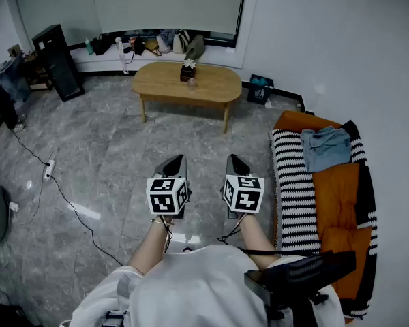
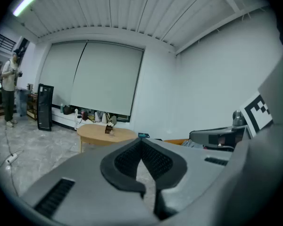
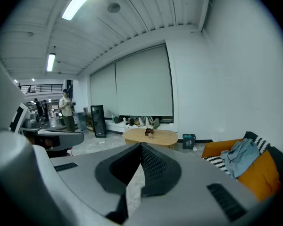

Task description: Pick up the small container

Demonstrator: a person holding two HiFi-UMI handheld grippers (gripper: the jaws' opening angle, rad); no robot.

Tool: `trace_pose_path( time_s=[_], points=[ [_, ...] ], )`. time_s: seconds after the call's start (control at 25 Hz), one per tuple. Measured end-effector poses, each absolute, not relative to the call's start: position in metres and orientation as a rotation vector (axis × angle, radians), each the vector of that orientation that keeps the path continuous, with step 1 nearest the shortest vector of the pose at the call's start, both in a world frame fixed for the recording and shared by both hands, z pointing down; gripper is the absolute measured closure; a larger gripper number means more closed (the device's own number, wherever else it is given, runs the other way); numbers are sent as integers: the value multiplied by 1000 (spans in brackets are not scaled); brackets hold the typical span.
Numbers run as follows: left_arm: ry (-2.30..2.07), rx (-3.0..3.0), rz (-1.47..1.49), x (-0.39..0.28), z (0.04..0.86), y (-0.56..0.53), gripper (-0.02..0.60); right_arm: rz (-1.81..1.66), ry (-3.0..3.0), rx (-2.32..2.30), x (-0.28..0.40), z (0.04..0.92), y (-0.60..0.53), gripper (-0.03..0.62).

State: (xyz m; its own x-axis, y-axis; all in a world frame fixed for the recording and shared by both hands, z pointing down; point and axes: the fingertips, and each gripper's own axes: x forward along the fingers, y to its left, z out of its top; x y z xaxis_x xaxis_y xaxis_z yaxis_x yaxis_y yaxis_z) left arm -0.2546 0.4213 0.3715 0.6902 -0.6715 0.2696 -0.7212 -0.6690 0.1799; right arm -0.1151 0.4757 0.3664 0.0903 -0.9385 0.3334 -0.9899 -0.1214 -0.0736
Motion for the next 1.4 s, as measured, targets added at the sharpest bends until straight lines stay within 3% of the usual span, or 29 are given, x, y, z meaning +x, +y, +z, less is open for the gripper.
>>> trace_pose_path(
  time_s=[0.92, 1.4],
  points=[
    [-1103, 2633, 287, -284, 385, 354, 574, 514, -1946, 2236, -136, 378, 423, 571],
    [-1101, 2587, 304, -267, 409, 323, 574, 597, -1915, 2245, -109, 404, 398, 571]
  ],
)
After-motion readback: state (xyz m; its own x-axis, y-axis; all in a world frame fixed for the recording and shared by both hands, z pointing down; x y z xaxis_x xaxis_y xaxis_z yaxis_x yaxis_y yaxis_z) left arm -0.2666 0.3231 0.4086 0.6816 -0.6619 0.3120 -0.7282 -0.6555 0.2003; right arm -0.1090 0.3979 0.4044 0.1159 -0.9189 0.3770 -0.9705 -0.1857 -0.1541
